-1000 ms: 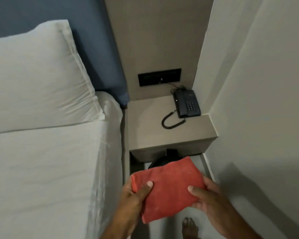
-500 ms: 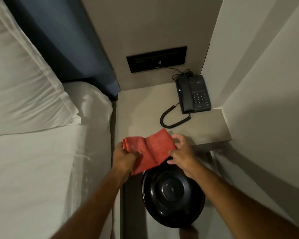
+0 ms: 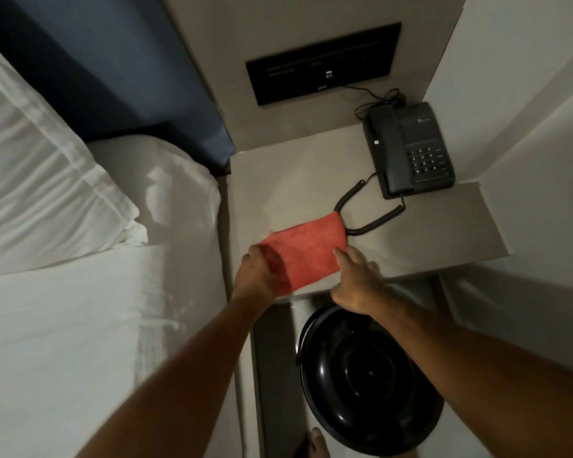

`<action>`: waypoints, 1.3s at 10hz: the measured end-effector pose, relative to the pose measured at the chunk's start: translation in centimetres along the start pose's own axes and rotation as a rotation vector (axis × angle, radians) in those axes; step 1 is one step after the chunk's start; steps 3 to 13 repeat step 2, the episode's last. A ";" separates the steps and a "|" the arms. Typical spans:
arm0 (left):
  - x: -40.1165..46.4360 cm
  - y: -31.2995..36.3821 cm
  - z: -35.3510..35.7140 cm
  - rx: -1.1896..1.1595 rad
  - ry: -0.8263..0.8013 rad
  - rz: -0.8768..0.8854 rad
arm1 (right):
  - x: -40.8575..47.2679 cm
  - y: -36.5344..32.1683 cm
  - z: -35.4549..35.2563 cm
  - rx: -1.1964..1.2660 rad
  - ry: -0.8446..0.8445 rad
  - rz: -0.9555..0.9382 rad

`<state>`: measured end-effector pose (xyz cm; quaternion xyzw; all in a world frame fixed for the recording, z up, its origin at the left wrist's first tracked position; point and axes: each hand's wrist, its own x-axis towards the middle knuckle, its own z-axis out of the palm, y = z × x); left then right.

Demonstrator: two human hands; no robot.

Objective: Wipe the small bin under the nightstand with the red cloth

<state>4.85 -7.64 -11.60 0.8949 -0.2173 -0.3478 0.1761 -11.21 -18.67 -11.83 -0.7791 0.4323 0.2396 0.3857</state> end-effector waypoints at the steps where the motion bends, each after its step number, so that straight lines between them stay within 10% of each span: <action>1: -1.3 0.5 -1.9 0.311 0.050 0.090 | -1.2 -0.5 -1.3 -0.338 -0.003 0.001; 13: -3.4 2.4 -5.3 0.458 0.131 0.258 | -3.7 -2.0 -4.2 -0.519 0.078 -0.098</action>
